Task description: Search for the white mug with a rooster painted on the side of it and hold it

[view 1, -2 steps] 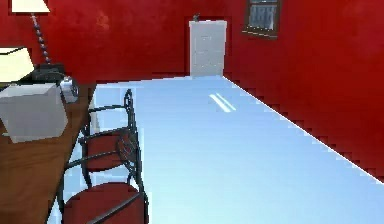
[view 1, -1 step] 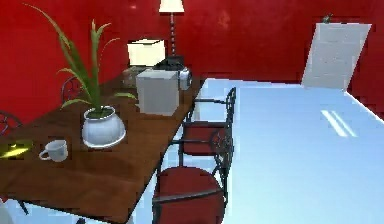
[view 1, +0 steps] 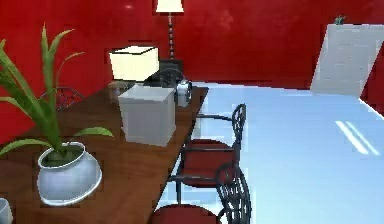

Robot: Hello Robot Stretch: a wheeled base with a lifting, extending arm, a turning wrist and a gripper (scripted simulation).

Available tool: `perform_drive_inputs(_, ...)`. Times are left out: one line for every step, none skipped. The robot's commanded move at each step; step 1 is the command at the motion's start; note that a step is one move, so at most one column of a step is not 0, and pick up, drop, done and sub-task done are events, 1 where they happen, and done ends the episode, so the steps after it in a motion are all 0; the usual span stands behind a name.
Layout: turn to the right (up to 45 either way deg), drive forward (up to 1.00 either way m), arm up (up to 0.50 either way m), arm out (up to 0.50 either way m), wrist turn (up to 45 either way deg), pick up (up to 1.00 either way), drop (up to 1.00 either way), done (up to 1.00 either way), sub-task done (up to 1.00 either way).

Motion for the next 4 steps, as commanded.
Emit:
perform_drive_inputs(-45.0, 0.0, 0.0, 0.0, 0.0, 0.0, 0.0, 0.0, 0.0)
perform_drive_inputs(-45.0, 0.0, 0.0, 0.0, 0.0, 0.0, 0.0, 0.0, 0.0)
perform_drive_inputs(-45.0, 0.0, 0.0, 0.0, 0.0, 0.0, 0.0, 0.0, 0.0)
perform_drive_inputs(0.0, 0.0, 0.5, 0.0, 0.0, 0.0, 0.0, 0.0, 0.0)
